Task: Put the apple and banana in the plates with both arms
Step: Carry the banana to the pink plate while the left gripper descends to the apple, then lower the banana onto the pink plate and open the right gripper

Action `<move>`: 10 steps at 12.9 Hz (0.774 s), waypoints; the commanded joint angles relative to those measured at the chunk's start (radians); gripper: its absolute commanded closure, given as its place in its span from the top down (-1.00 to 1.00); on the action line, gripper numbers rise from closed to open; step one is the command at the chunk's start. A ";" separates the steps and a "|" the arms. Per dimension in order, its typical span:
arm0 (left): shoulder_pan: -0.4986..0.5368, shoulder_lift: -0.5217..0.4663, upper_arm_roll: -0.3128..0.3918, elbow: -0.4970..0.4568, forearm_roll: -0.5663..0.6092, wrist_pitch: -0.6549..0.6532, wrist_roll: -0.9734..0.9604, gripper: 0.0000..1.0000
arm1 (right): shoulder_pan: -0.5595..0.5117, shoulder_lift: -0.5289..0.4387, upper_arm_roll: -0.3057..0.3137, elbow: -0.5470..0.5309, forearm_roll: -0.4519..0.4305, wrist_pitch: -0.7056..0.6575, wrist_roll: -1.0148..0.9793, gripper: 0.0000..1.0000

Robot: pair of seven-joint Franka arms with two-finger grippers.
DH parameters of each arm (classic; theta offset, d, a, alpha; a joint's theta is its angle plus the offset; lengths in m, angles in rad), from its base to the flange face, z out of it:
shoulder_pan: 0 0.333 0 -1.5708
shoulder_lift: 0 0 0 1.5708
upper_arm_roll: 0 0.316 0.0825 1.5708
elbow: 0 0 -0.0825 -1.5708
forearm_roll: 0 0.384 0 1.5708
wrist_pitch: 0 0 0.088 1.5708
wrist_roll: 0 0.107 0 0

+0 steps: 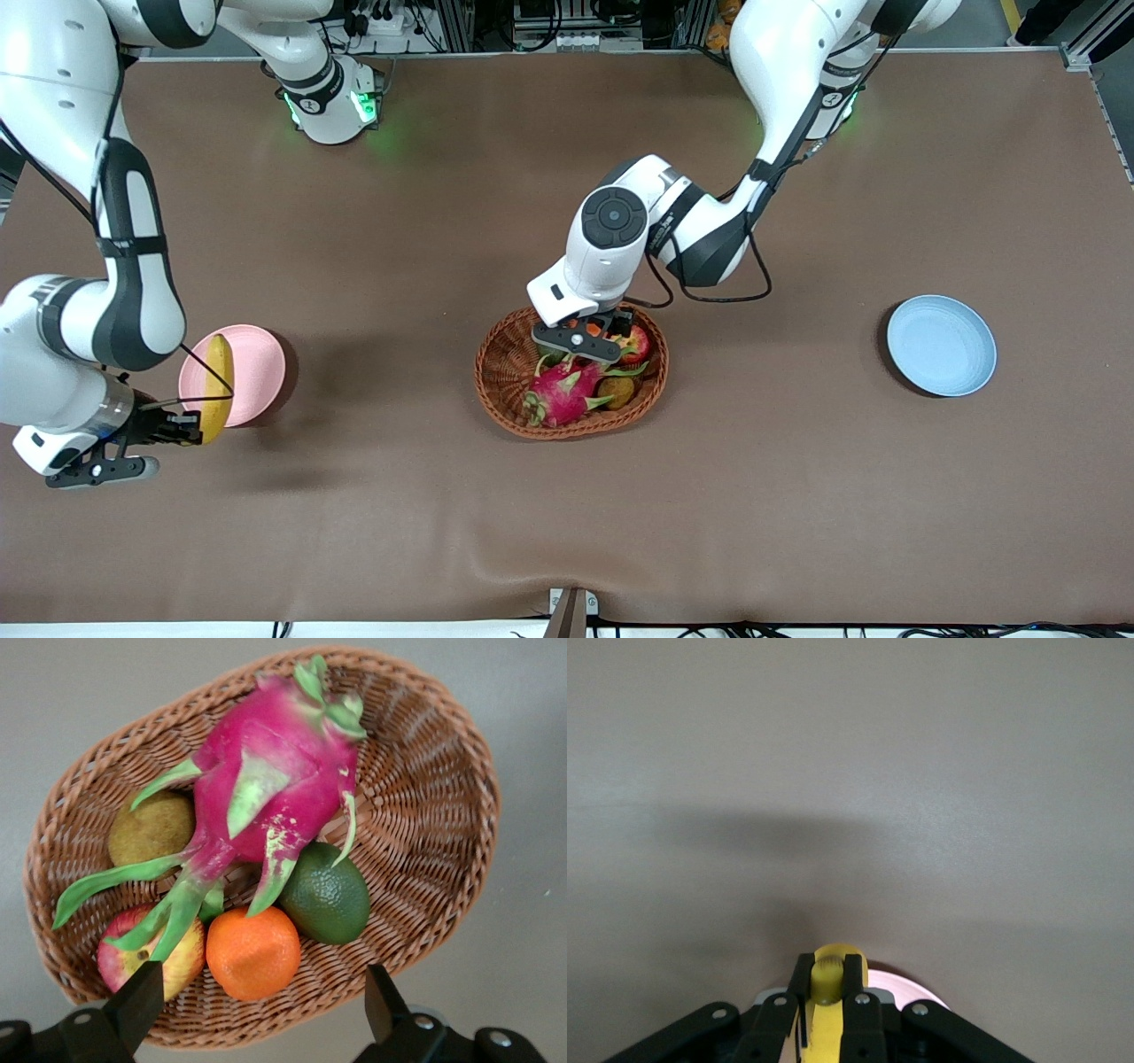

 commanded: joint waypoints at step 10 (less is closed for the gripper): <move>0.084 -0.063 0.012 -0.179 0.079 -0.004 0.298 1.00 | -0.048 -0.052 0.019 -0.087 0.014 0.006 -0.005 1.00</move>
